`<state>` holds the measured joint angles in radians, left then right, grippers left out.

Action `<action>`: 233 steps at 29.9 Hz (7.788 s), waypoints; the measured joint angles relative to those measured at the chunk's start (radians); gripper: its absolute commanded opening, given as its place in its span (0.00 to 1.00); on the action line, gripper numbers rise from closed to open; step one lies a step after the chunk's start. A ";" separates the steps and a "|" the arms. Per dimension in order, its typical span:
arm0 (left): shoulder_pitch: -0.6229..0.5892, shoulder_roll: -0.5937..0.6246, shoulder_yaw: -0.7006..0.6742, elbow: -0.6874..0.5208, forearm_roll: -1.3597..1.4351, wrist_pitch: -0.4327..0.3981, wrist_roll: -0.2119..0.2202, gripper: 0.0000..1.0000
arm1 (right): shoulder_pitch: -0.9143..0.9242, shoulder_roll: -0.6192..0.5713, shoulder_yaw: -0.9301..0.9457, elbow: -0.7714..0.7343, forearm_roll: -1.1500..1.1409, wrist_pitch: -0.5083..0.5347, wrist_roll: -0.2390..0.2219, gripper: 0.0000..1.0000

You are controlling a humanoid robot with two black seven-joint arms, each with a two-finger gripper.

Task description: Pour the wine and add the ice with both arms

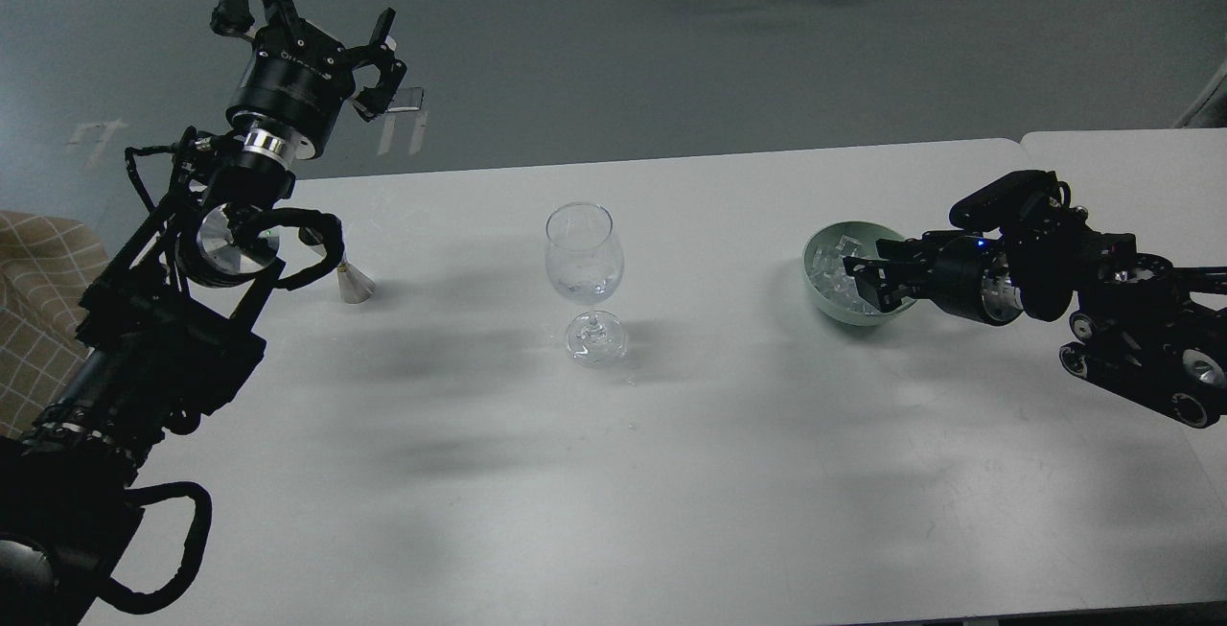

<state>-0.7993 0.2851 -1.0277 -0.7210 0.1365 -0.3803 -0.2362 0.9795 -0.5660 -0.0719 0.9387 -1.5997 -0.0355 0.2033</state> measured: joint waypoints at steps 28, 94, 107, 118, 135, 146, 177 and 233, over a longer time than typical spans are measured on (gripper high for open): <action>0.003 0.001 0.000 0.008 -0.002 0.000 0.000 0.98 | -0.025 0.006 0.007 -0.019 0.005 -0.001 -0.001 0.34; 0.002 0.019 -0.012 0.009 -0.003 0.000 0.005 0.98 | 0.066 0.116 0.328 0.322 0.004 -0.050 0.077 0.00; -0.004 0.025 -0.011 0.009 -0.006 -0.001 0.003 0.98 | 0.074 0.205 0.266 0.304 -0.003 -0.047 0.071 0.00; 0.000 0.025 -0.011 0.009 -0.008 -0.001 0.001 0.98 | 0.075 0.246 0.266 0.268 -0.003 -0.047 0.071 0.02; -0.003 0.044 -0.014 0.008 -0.012 0.000 0.001 0.98 | 0.071 0.286 0.262 0.230 -0.003 -0.047 0.071 0.06; -0.003 0.047 -0.013 0.008 -0.012 0.000 0.003 0.98 | 0.063 0.296 0.261 0.217 -0.003 -0.047 0.071 0.14; -0.003 0.054 -0.014 0.008 -0.014 0.002 0.005 0.98 | 0.056 0.327 0.263 0.189 -0.003 -0.059 0.062 0.41; -0.003 0.062 -0.009 0.009 0.001 0.018 0.005 0.98 | -0.035 0.566 1.473 -0.390 1.038 0.216 0.017 1.00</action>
<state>-0.8021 0.3471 -1.0369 -0.7117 0.1377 -0.3628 -0.2317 0.9445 -0.0002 1.4008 0.5489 -0.5620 0.1808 0.2207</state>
